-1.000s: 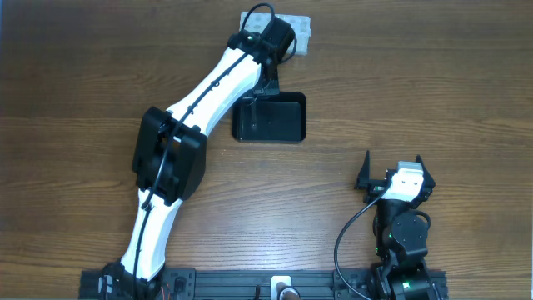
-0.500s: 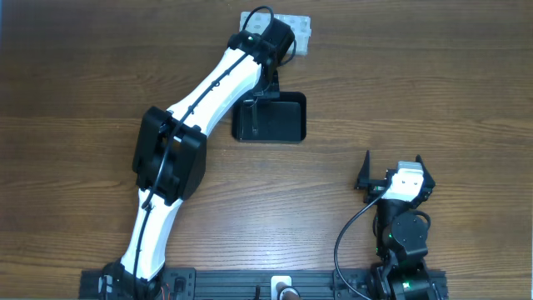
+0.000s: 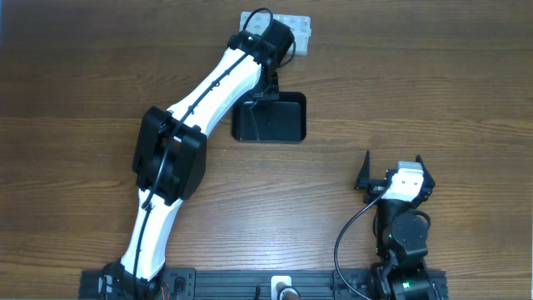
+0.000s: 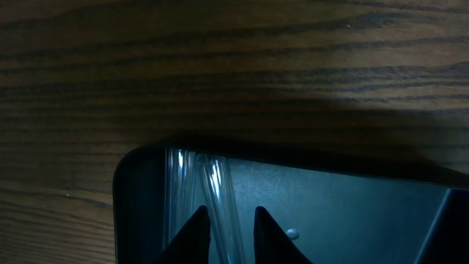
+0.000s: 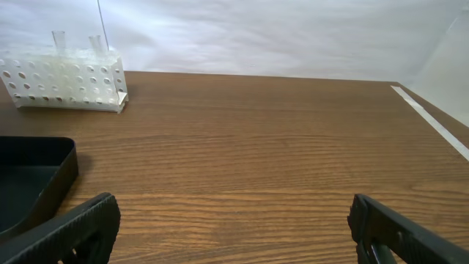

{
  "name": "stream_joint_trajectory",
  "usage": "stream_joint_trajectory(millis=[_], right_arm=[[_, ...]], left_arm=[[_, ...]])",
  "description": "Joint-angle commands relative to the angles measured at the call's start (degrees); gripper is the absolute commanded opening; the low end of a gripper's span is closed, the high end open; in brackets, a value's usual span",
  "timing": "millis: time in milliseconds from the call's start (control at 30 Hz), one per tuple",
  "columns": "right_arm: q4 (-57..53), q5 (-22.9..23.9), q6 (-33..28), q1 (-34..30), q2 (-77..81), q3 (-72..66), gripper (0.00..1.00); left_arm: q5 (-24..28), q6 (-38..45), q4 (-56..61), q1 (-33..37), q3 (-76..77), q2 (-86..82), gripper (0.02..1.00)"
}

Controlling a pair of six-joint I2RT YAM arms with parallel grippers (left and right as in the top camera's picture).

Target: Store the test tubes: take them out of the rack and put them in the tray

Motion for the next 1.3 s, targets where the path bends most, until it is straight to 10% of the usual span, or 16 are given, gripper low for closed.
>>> stream_joint_trajectory(millis=[33,300,933,1300], right_arm=[[0.0,0.7,0.4,-0.3,-0.6,-0.4,0.993],[0.0,0.7,0.4,-0.3,-0.6,-0.4,0.991],[0.0,0.7,0.4,-0.3,-0.6,-0.4,0.991],[0.0,0.7,0.4,-0.3,-0.6,-0.4,0.993]], left_arm=[[0.7,-0.8,0.8,-0.1,-0.3,0.9,0.207],[-0.4,-0.7,2.4,0.0,-0.1,-6.1,0.266],[-13.5,15.6,28.6,0.8,-0.1,-16.3,0.893],[-14.2,25.5,28.5,9.2,-2.4,-33.0,1.0]])
